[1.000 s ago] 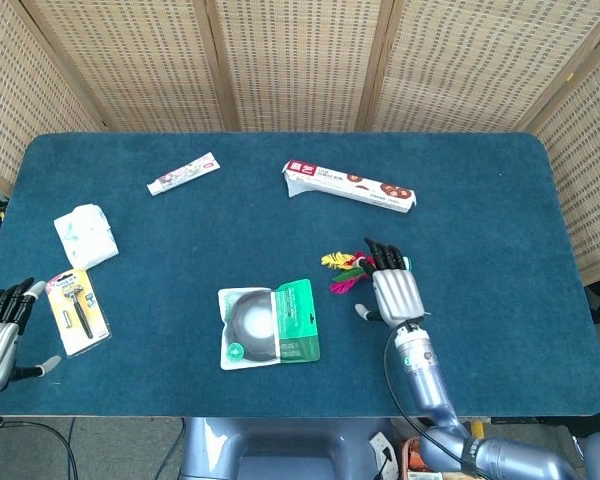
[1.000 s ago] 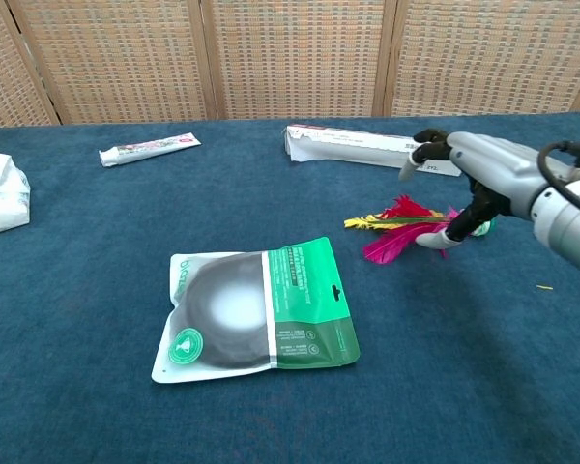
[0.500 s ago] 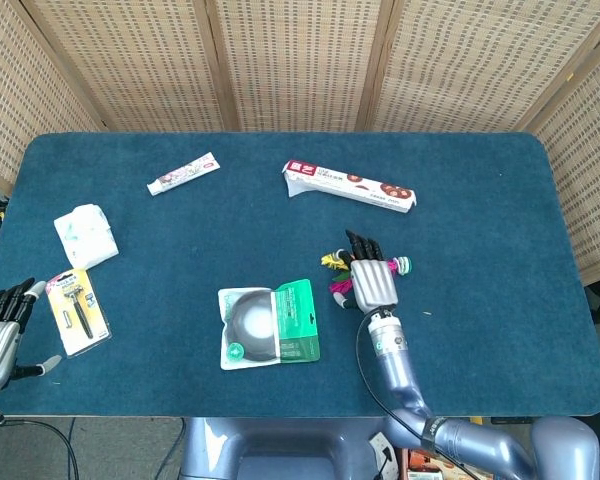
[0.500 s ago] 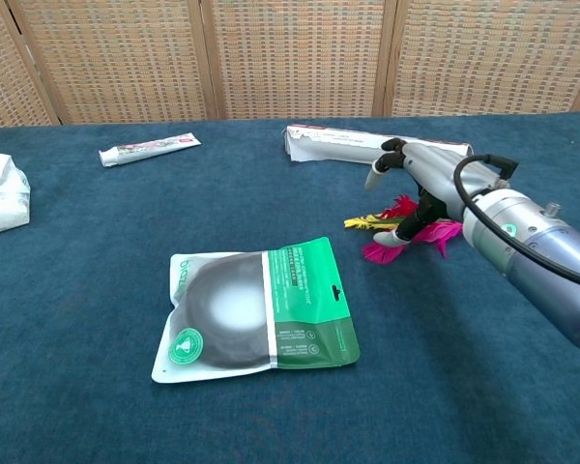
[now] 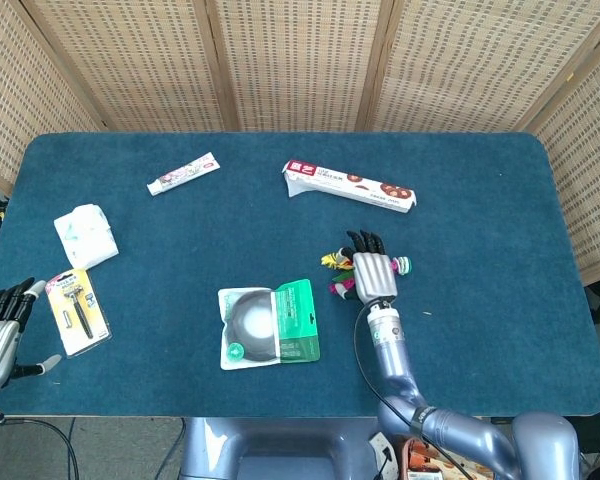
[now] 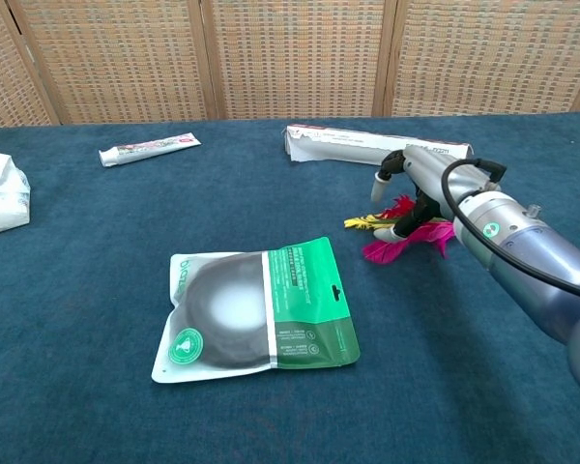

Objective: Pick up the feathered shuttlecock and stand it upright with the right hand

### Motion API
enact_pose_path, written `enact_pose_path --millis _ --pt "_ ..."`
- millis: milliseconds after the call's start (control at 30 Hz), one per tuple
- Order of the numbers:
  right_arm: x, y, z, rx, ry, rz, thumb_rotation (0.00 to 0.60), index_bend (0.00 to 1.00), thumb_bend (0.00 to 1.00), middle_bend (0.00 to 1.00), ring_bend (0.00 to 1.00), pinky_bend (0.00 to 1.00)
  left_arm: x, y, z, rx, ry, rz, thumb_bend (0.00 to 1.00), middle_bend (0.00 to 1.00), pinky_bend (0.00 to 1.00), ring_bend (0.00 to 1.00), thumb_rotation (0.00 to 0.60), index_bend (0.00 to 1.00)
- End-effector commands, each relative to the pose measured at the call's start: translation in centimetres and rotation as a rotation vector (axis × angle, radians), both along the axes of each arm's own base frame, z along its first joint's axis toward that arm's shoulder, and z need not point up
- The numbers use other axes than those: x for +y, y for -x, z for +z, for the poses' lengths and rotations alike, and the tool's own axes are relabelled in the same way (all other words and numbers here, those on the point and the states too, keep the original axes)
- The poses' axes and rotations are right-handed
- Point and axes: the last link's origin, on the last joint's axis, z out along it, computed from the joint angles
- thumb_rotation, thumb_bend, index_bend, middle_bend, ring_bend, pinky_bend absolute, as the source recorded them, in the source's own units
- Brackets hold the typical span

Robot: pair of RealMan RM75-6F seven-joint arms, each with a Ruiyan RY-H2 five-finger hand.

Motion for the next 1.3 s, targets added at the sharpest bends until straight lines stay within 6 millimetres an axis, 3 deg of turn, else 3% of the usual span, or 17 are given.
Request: enact_pose_path --millis 33,200,667,1300 --pt "-0.1 0.1 -0.2 -0.01 0.004 -0.005 0.6 0.44 0.22 0.11 0.0 0.0 0.0 0.0 0.0 0.0 0.001 -0.001 0.0 0.0 0.0 0.0 0.6 0.0" --pt "-0.4 0.5 -0.4 -0.006 0.002 -0.01 0.6 0.44 0.29 0.12 0.0 0.0 0.0 -0.1 0.0 0.0 -0.001 -0.001 0.0 0.0 0.0 0.0 0.6 0.0" --pt "-0.9 0.8 -1.0 -0.017 0.001 -0.024 0.6 0.48 0.29 0.17 0.0 0.0 0.0 -0.1 0.1 -0.002 -0.004 -0.002 0.0 0.0 0.0 0.0 0.6 0.0" --pt "-0.9 1.6 -1.1 -0.015 0.0 -0.043 0.6 0.51 0.38 0.18 0.0 0.01 -0.1 -0.2 0.1 -0.004 -0.002 -0.006 0.0 0.0 0.0 0.0 0.6 0.0"
